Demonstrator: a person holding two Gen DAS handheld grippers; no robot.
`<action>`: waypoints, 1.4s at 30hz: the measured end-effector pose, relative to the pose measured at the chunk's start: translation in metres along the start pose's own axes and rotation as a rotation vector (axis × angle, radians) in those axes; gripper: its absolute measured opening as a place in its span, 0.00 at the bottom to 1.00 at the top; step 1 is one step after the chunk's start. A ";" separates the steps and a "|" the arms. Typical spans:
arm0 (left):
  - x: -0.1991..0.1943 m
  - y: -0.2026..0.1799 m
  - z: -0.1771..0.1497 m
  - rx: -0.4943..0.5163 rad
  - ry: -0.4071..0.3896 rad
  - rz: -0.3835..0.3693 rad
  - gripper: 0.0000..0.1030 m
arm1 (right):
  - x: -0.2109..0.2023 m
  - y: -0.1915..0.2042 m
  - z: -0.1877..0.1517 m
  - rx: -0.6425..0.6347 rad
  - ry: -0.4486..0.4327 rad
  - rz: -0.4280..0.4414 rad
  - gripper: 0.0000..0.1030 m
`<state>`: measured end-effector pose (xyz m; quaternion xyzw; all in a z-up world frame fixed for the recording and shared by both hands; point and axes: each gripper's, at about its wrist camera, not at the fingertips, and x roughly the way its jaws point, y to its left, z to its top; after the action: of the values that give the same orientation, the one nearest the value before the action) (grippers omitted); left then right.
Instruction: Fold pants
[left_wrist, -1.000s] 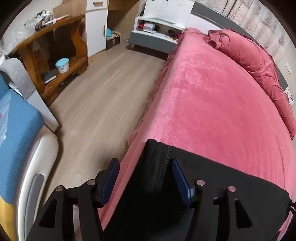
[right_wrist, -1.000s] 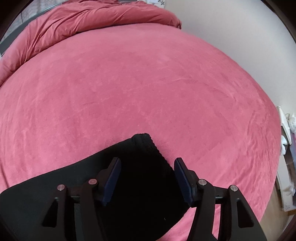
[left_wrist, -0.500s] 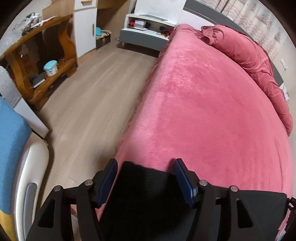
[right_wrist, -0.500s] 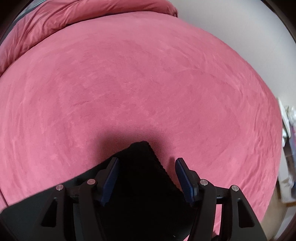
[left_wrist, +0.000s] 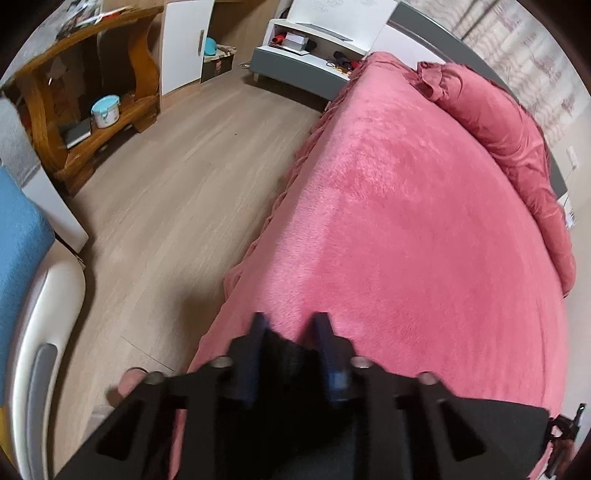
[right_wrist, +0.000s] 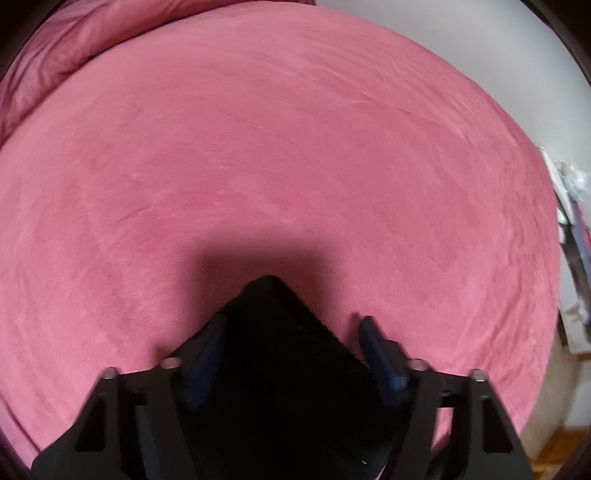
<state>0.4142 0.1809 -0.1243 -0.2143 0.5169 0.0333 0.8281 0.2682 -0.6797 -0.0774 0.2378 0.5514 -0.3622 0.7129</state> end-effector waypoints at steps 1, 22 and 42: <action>-0.002 0.003 0.000 -0.017 0.001 -0.021 0.21 | -0.002 0.002 -0.002 -0.012 -0.003 0.008 0.36; -0.108 0.007 -0.022 -0.035 -0.174 -0.215 0.06 | -0.085 -0.037 -0.045 0.078 -0.205 0.269 0.16; -0.221 0.076 -0.123 -0.158 -0.296 -0.435 0.06 | -0.132 -0.148 -0.120 0.253 -0.297 0.576 0.16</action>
<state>0.1872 0.2384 -0.0024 -0.3771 0.3281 -0.0741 0.8630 0.0624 -0.6498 0.0246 0.4147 0.3025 -0.2421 0.8233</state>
